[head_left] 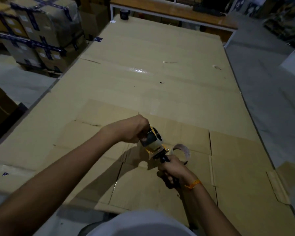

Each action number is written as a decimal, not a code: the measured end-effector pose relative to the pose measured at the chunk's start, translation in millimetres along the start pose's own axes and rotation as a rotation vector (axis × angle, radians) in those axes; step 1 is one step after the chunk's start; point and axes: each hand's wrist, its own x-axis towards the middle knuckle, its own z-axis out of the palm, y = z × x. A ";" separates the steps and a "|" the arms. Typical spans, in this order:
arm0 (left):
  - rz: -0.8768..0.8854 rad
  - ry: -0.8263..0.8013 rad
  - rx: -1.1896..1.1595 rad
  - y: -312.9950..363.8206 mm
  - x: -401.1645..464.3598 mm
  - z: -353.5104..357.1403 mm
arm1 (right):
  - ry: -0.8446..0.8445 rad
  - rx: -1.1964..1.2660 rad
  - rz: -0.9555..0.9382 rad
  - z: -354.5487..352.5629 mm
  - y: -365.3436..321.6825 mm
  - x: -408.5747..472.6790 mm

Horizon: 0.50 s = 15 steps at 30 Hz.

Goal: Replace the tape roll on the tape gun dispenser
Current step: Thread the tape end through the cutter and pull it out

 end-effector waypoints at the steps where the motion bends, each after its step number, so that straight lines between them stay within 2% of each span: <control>1: 0.003 -0.037 0.044 2.1 4.1 -8.5 | -0.006 0.047 0.004 3.6 1.4 0.2; 5: 0.003 -0.107 0.223 12.5 19.3 -34.9 | -0.029 0.178 -0.015 15.1 10.3 1.0; 15: -0.004 -0.154 0.263 21.4 64.9 -51.2 | -0.044 0.349 -0.035 25.3 11.9 -6.8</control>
